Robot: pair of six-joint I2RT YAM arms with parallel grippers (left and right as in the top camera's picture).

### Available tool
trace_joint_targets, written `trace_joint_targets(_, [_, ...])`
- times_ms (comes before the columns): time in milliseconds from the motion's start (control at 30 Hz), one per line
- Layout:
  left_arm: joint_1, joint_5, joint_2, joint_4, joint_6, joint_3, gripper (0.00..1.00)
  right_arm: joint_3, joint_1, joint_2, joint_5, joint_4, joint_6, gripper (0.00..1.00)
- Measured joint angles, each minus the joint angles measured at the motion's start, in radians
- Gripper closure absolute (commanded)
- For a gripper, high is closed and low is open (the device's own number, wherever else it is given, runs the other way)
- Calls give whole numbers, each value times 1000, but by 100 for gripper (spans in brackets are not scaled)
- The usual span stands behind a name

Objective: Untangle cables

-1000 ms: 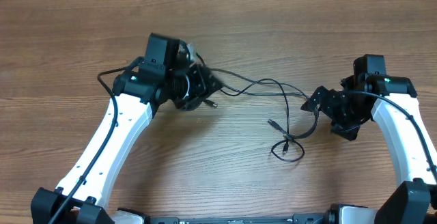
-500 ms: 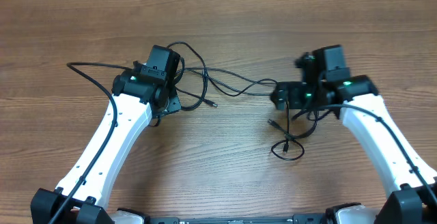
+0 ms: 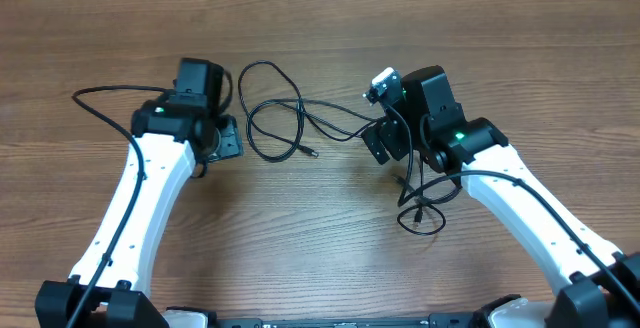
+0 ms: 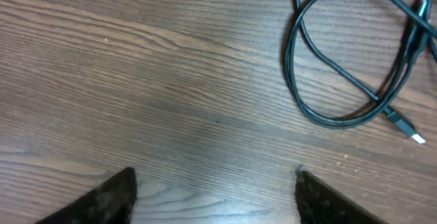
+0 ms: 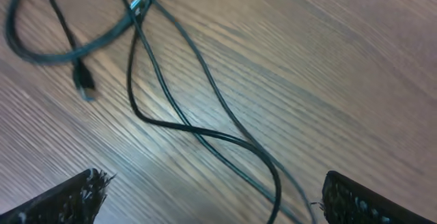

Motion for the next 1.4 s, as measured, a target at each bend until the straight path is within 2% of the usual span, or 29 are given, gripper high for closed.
trace_joint_targets(67, [10, 18, 0, 1, 31, 0, 0, 0, 0, 33, 5, 12, -56, 0])
trace_joint_targets(300, [10, 51, 0, 1, 80, -1, 0, 0, 0, 186, 13, 48, -305, 0])
trace_joint_targets(333, [10, 55, 0, 1, 82, -1, 1, 0, 0, 206, 16, 75, -350, 6])
trace_joint_targets(367, [10, 55, 0, 1, 82, -1, 1, 0, 0, 214, 15, 89, -381, 12])
trace_joint_targets(433, [10, 55, 0, 1, 82, -1, 0, 0, 0, 221, 5, 102, -433, 38])
trace_joint_targets(467, [10, 55, 0, 1, 82, -1, 0, 0, 0, 222, -4, 105, -472, 69])
trace_joint_targets(500, [10, 55, 0, 1, 82, -1, 0, 0, 0, 222, -14, 106, -488, 82])
trace_joint_targets(567, [10, 55, 0, 1, 82, -1, 0, 0, 0, 230, -43, 109, -531, 96])
trace_joint_targets(767, [10, 55, 0, 1, 82, -1, 1, 0, 0, 261, -85, 62, -510, 96])
trace_joint_targets(1033, [10, 55, 0, 1, 83, -2, 0, 0, 0, 245, -40, 21, -325, 96])
trace_joint_targets(1200, [10, 55, 0, 1, 84, -3, 0, 26, 0, 134, 31, -54, -183, 96])
trace_joint_targets(1400, [10, 55, 0, 1, 85, -5, 0, 238, -2, -61, 127, -141, 29, 96])
